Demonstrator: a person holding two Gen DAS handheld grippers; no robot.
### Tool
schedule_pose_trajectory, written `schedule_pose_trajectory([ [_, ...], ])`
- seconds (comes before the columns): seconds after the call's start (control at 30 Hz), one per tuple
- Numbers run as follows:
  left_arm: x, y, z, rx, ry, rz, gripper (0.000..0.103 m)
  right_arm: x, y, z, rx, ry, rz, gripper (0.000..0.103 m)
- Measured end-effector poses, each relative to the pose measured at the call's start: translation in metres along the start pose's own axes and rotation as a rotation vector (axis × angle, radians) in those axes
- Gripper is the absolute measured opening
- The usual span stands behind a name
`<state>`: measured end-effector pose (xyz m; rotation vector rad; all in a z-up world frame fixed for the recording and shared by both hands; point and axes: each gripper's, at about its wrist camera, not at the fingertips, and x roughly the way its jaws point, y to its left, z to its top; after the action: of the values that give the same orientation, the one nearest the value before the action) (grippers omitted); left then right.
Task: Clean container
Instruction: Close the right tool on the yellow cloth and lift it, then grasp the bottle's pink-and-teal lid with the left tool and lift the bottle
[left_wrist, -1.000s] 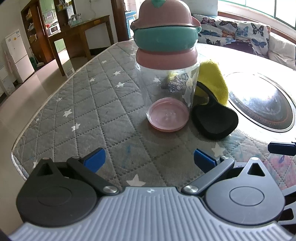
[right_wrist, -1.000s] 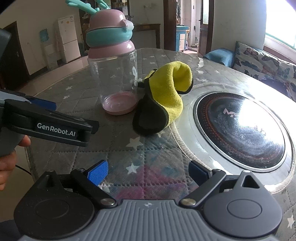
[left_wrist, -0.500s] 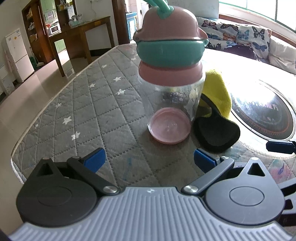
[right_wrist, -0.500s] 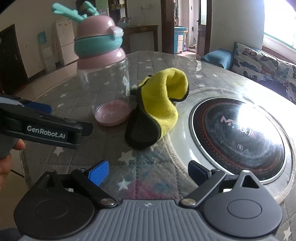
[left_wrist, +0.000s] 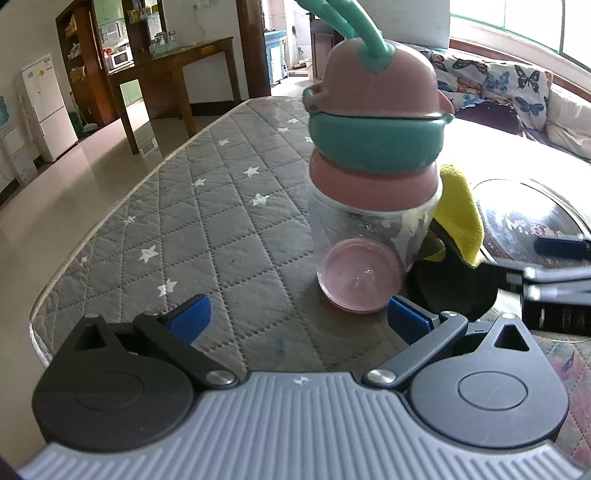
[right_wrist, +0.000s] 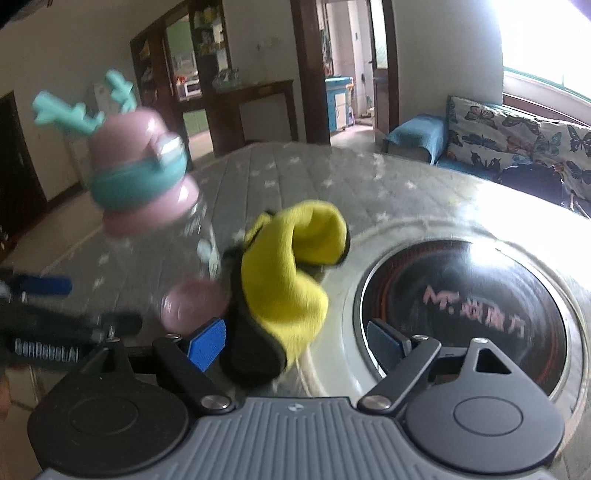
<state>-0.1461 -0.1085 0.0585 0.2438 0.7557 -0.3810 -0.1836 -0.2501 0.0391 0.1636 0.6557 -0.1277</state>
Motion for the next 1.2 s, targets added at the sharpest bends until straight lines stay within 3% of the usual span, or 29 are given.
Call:
schedule_pose_trajectory([
  [0.17, -0.001, 0.004, 0.000, -0.004, -0.003, -0.005, 0.103, 0.010, -0.001, 0.020, 0.023, -0.033, 0.008, 0.085],
  [0.33, -0.003, 0.008, -0.001, -0.009, -0.010, -0.006, 0.103, 0.029, -0.008, 0.032, 0.102, -0.024, 0.050, 0.075],
  [0.47, -0.003, 0.012, -0.001, -0.010, -0.011, -0.004, 0.103, 0.040, -0.014, 0.039, 0.174, -0.026, 0.106, 0.059],
  [0.77, -0.015, 0.019, 0.004, -0.006, -0.062, -0.025, 0.103, 0.063, -0.020, 0.034, 0.223, -0.004, 0.128, 0.024],
  [0.87, -0.024, 0.021, 0.008, 0.000, -0.100, -0.040, 0.103, 0.062, -0.023, 0.030, 0.242, -0.009, 0.126, 0.018],
  [1.2, -0.054, 0.023, 0.033, -0.024, -0.227, -0.160, 0.103, 0.041, -0.030, 0.023, 0.292, -0.057, 0.163, 0.016],
])
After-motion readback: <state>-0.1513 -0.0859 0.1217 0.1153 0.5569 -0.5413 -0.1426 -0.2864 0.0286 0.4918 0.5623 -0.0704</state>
